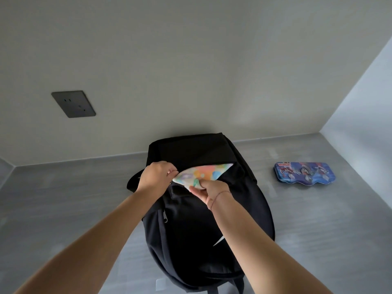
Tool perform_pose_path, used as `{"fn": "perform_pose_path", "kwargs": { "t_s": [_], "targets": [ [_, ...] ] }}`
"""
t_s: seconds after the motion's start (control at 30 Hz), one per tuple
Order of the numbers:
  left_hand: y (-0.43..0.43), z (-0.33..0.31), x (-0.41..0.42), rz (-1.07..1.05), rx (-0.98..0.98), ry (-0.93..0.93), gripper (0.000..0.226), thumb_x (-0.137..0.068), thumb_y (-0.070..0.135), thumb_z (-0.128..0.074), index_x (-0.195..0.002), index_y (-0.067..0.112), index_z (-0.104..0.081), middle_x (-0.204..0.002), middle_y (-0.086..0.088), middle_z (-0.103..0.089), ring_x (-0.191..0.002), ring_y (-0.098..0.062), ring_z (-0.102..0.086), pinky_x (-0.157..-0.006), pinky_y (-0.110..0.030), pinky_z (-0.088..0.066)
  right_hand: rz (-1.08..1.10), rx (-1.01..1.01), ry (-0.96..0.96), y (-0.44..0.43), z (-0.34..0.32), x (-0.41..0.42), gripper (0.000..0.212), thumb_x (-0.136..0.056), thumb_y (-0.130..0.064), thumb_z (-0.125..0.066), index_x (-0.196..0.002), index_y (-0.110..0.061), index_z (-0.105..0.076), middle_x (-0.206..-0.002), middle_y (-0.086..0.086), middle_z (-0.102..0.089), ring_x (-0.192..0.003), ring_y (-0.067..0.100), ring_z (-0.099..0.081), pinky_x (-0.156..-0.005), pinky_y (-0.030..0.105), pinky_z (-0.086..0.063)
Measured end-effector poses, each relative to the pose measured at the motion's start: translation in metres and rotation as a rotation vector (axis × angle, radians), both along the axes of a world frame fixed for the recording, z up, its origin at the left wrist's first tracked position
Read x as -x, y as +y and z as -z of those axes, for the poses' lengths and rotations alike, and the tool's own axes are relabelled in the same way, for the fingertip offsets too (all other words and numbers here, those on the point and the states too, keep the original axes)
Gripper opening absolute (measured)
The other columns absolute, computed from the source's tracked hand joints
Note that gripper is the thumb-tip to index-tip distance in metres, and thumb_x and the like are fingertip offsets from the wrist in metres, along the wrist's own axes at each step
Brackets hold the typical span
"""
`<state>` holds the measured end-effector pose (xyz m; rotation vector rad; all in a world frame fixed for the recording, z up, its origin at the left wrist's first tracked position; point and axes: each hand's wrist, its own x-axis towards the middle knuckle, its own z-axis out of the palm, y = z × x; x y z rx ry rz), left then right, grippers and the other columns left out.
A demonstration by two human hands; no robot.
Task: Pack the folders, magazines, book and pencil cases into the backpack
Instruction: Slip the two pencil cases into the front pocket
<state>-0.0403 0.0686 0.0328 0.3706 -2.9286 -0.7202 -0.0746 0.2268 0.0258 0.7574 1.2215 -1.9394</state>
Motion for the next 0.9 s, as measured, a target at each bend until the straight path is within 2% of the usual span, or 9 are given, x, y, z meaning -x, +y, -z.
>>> {"fn": "perform_pose_path", "kwargs": {
  "t_s": [0.13, 0.2, 0.33, 0.4, 0.5, 0.57, 0.63, 0.77, 0.9],
  "targets": [
    [-0.004, -0.006, -0.004, 0.023, 0.046, 0.045, 0.016, -0.09, 0.02, -0.058, -0.091, 0.013, -0.072, -0.092, -0.003, -0.068, -0.083, -0.021, -0.063, -0.071, -0.031, -0.047, 0.041, -0.045, -0.005, -0.013, -0.007, 0.01, 0.026, -0.087, 0.005, -0.056, -0.113, 0.009, -0.052, -0.075, 0.018, -0.064, -0.07, 0.028, -0.067, -0.091, 0.032, -0.054],
    [-0.003, -0.009, -0.007, 0.043, 0.046, 0.093, 0.015, -0.089, 0.02, -0.06, -0.09, 0.013, -0.073, -0.089, -0.002, -0.068, -0.082, -0.021, -0.063, -0.071, -0.031, -0.048, 0.072, -0.076, -0.004, -0.023, -0.01, 0.011, 0.026, -0.089, 0.005, -0.053, -0.115, 0.009, -0.052, -0.087, 0.019, -0.067, -0.075, 0.032, -0.069, -0.083, 0.035, -0.057],
    [0.004, -0.011, -0.012, 0.076, 0.037, 0.132, 0.012, -0.088, 0.021, -0.063, -0.089, 0.014, -0.073, -0.086, 0.0, -0.067, -0.079, -0.016, -0.062, -0.066, -0.024, -0.042, 0.139, -0.024, 0.052, -0.049, -0.009, 0.015, 0.029, -0.089, 0.011, -0.046, -0.118, 0.011, -0.052, -0.114, 0.025, -0.063, -0.105, 0.038, -0.064, -0.078, 0.035, -0.055],
    [0.001, -0.011, -0.01, 0.03, -0.015, 0.128, 0.01, -0.087, 0.019, -0.064, -0.087, 0.013, -0.072, -0.085, 0.0, -0.067, -0.078, -0.016, -0.062, -0.068, -0.026, -0.046, 0.077, 0.03, 0.084, -0.054, -0.014, 0.015, 0.026, -0.087, 0.015, -0.047, -0.11, 0.007, -0.057, -0.104, 0.024, -0.062, -0.1, 0.036, -0.063, -0.077, 0.036, -0.053],
    [-0.001, -0.009, -0.005, 0.001, -0.079, 0.081, 0.008, -0.085, 0.019, -0.066, -0.087, 0.014, -0.071, -0.083, 0.005, -0.062, -0.077, -0.012, -0.06, -0.069, -0.024, -0.045, -0.002, 0.135, 0.094, -0.039, -0.014, 0.01, 0.022, -0.086, 0.013, -0.048, -0.104, 0.003, -0.057, -0.095, 0.017, -0.062, -0.096, 0.027, -0.061, -0.097, 0.039, -0.047],
    [0.006, -0.007, 0.0, 0.005, -0.094, 0.086, 0.008, -0.084, 0.018, -0.066, -0.089, 0.014, -0.07, -0.083, 0.006, -0.059, -0.078, -0.013, -0.06, -0.068, -0.025, -0.046, 0.085, 0.22, 0.041, -0.021, -0.006, 0.01, 0.022, -0.094, -0.002, -0.047, -0.114, 0.003, -0.054, -0.113, 0.019, -0.058, -0.111, 0.029, -0.055, -0.104, 0.043, -0.04],
    [0.016, -0.008, 0.006, 0.016, -0.085, 0.102, 0.01, -0.084, 0.019, -0.066, -0.091, 0.014, -0.071, -0.086, 0.003, -0.061, -0.078, -0.014, -0.061, -0.069, -0.029, -0.05, 0.225, 0.375, -0.013, -0.004, -0.001, 0.011, 0.038, -0.098, -0.022, -0.044, -0.13, -0.003, -0.045, -0.131, 0.022, -0.048, -0.124, 0.035, -0.048, -0.105, 0.048, -0.038],
    [0.024, -0.01, 0.017, -0.017, -0.165, 0.113, 0.011, -0.086, 0.02, -0.064, -0.091, 0.015, -0.073, -0.088, 0.002, -0.065, -0.079, -0.011, -0.059, -0.068, -0.022, -0.047, 0.363, 0.583, -0.01, 0.0, 0.006, 0.016, 0.059, -0.093, -0.053, -0.039, -0.141, -0.019, -0.036, -0.143, 0.024, -0.034, -0.133, 0.043, -0.035, -0.111, 0.055, -0.028],
    [0.023, -0.01, 0.02, -0.022, -0.206, 0.102, 0.013, -0.087, 0.021, -0.065, -0.094, 0.015, -0.074, -0.092, 0.002, -0.07, -0.08, -0.006, -0.058, -0.074, -0.019, -0.046, 0.315, 0.64, 0.017, -0.018, 0.001, 0.03, 0.071, -0.089, -0.065, -0.031, -0.143, -0.02, -0.033, -0.149, 0.018, -0.031, -0.139, 0.038, -0.027, -0.115, 0.051, -0.021]
  ]
}}
